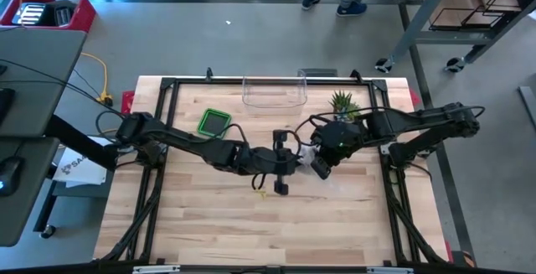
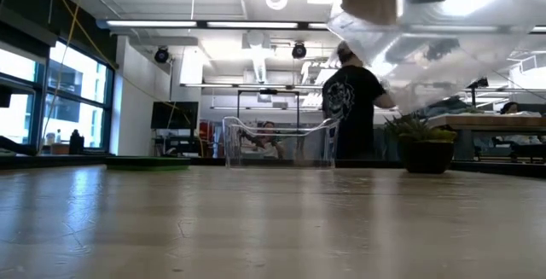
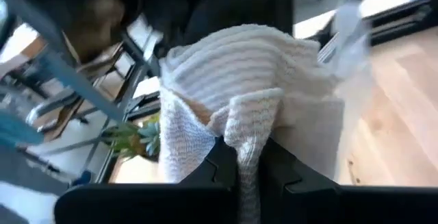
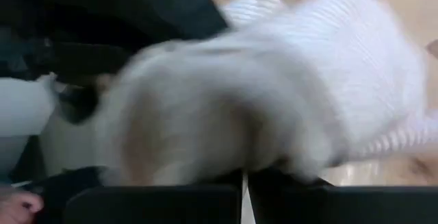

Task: Roll bandage
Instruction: Put the rolled bandage into the transparent zip bag

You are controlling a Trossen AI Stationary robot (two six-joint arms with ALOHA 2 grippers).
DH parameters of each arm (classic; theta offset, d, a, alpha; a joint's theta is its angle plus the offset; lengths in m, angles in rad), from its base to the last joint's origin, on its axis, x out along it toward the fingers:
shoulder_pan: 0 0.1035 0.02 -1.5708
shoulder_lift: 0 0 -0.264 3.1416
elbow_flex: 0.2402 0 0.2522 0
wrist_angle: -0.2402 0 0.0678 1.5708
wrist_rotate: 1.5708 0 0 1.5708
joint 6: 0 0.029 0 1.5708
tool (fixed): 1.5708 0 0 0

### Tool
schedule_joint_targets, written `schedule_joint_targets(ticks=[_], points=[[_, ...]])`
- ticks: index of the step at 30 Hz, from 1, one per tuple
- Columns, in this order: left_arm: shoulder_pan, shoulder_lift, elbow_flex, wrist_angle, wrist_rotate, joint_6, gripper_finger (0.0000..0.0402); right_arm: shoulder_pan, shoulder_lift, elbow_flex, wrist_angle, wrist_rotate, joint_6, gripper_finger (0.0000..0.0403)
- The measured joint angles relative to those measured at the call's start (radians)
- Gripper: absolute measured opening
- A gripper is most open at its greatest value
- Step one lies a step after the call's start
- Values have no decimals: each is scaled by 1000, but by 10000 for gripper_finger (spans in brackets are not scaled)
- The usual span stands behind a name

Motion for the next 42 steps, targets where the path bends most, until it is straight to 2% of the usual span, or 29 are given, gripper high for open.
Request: schedule_joint_targets(ticks=[5,9,17,23,29,34,42], points=[[-9,10,-34,48,-13,-42,14,2,-3,2,71,-5,37,0],[-20,10,-56,67,-24,-86,14,-1,-9,6,178,31,36,0],[-30,-41,-57,45,-75,-58,13,-7,-12,6,152,29,26,0],[-27,-101,-57,-22,-3,-36,12,-22,-12,7,178,65,-4,0],[-2,-108,-55,26,158,13,12,-56,-6,5,284,77,-45,0],[4,-136,-56,88,164,35,12,-58,-8,5,267,74,-57,0],[26,-144,-56,48,112,-8,12,-58,-3,4,243,78,-120,0]])
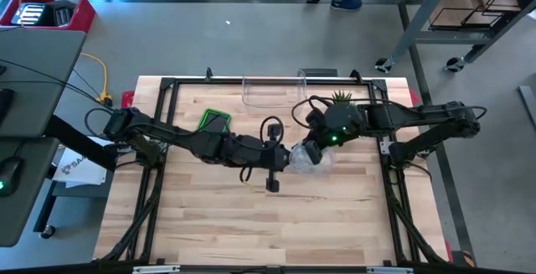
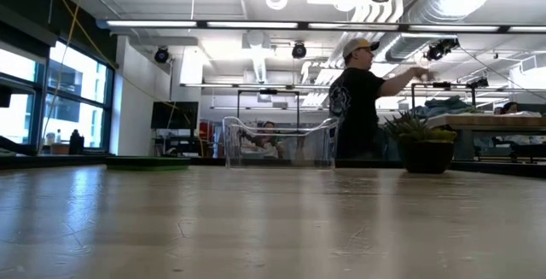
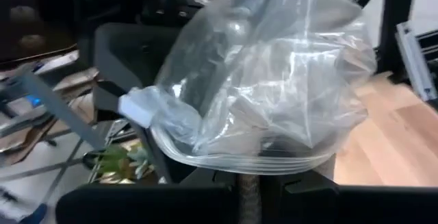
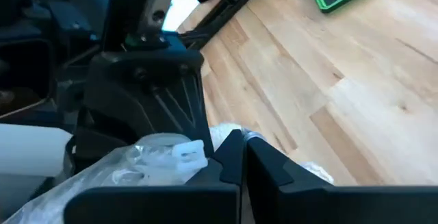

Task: Roll bandage
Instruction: Put the rolled bandage into the transparent zip bag

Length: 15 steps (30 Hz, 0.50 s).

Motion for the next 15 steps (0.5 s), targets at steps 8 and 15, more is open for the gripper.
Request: schedule_joint_targets(ticks=[8,15], points=[[12,0,1,-76,-46,-40,12,-13,5,0,-33,6,-63,0],[9,-23,-3,-271,-30,-120,12,-12,127,-2,56,-40,-83,0]])
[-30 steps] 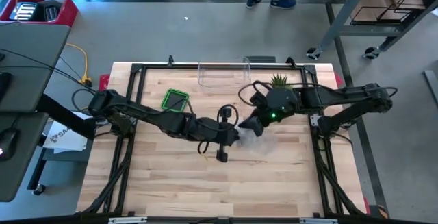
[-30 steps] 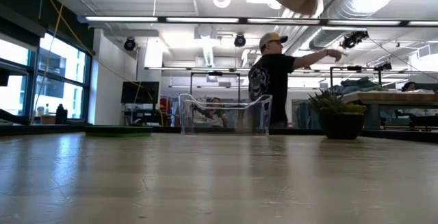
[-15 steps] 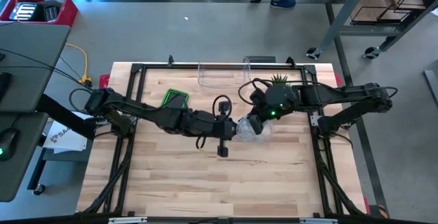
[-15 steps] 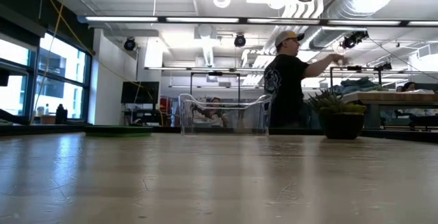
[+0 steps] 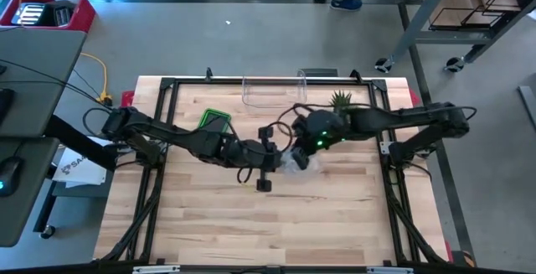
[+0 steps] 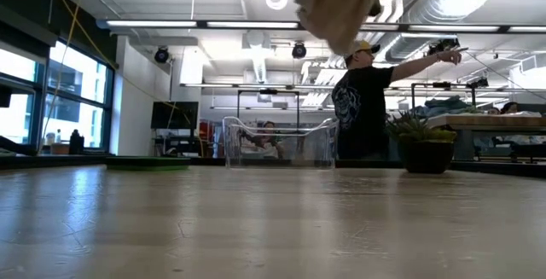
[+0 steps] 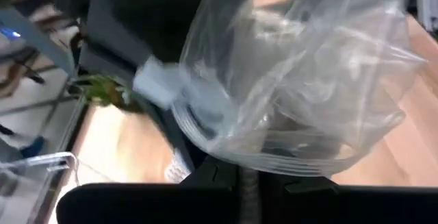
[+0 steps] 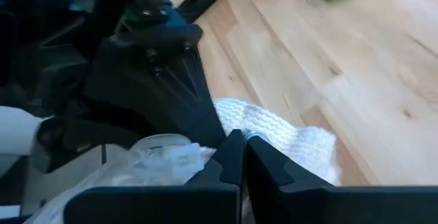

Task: Roll bandage
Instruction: Put the rolled bandage into the transparent zip bag

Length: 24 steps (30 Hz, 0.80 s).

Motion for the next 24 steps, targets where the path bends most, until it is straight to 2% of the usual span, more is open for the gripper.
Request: schedule_joint_targets(ticks=[3,5,8,11,13,17,22,24], points=[[-4,-66,-40,-52,-24,-44,12,-7,37,2,74,11,3,0],[-2,-155,-148,-5,-50,-116,12,-20,41,2,115,27,-16,0],[-3,-317,-372,165,-125,-246,12,-39,40,4,131,4,-35,0],[-3,-436,-527,444,-172,-311,12,-50,59,26,147,-23,-57,0],[1,-465,-560,509,-185,-324,12,-55,92,45,157,-28,-66,0],[2,-448,-562,460,-160,-314,12,-55,165,119,155,-15,-127,0],[39,-492,-557,393,-225,-303,12,-45,202,203,93,79,-194,0],[52,-500,-568,395,-214,-296,12,-54,198,208,98,90,-194,0]])
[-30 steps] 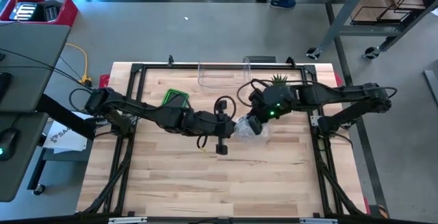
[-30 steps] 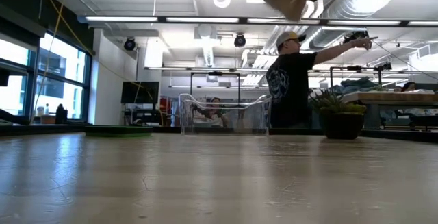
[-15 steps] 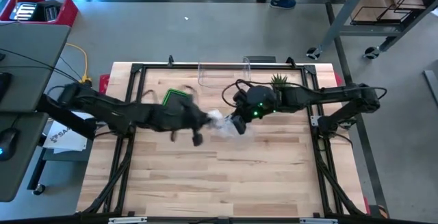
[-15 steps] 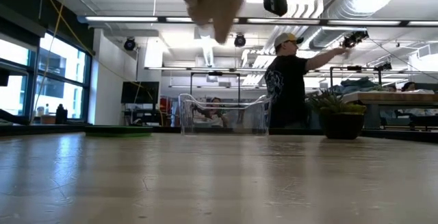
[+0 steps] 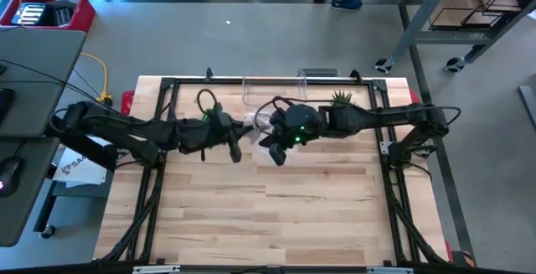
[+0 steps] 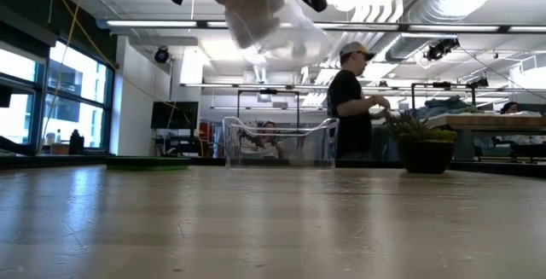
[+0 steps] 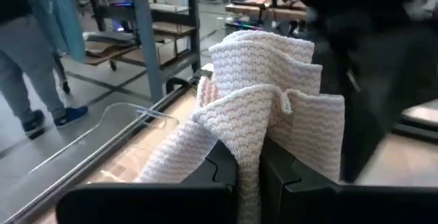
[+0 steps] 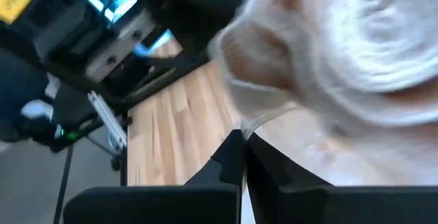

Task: Roll bandage
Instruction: Put the rolled bandage into the transparent zip bag

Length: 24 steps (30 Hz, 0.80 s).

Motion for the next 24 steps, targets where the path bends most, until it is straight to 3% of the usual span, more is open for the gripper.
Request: schedule_joint_targets(ticks=[4,13,18,21,24], points=[[13,-20,1,56,-22,22,12,-16,-4,0,30,50,63,0],[-64,-20,-7,73,-243,18,12,-23,-8,2,75,218,120,0],[-100,-16,-71,213,-384,-34,12,-23,-16,2,103,304,123,0],[-101,-9,-104,332,-399,-43,12,-23,-16,2,127,301,149,0],[-101,2,-107,342,-382,-116,12,-23,-16,2,135,299,143,0]])
